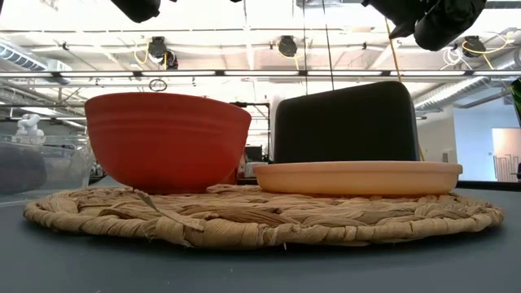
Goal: Arrange a breakfast setting
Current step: Pour the cereal from the cereal box into the orange bowl
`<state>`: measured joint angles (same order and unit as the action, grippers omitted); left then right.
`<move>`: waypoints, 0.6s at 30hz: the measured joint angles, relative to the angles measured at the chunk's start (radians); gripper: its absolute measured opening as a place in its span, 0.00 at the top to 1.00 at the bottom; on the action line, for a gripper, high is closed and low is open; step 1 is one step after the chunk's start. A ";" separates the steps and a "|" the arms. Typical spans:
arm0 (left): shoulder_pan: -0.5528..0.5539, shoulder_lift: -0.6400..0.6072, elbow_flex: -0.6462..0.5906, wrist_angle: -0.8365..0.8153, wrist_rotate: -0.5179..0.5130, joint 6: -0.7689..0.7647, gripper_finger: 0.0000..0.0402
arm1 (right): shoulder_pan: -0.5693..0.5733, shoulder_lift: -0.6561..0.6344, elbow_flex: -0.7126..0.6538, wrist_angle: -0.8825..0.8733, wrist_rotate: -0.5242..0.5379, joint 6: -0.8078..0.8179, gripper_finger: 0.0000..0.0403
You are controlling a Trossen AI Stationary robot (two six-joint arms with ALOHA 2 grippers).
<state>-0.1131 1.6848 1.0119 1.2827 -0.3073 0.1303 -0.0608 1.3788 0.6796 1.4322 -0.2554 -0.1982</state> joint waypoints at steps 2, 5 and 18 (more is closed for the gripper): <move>0.000 0.000 0.000 0.000 0.000 0.000 0.60 | 0.000 0.000 0.000 0.000 0.000 0.000 0.62; 0.000 0.000 0.000 0.000 0.000 0.000 0.61 | 0.000 0.000 0.000 0.000 0.000 0.000 0.62; 0.001 -0.001 0.000 0.001 -0.009 -0.005 0.65 | 0.002 0.000 0.000 -0.006 0.040 0.007 0.62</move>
<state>-0.1120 1.6840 1.0119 1.2839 -0.3161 0.1257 -0.0593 1.3785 0.6796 1.4266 -0.2157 -0.1907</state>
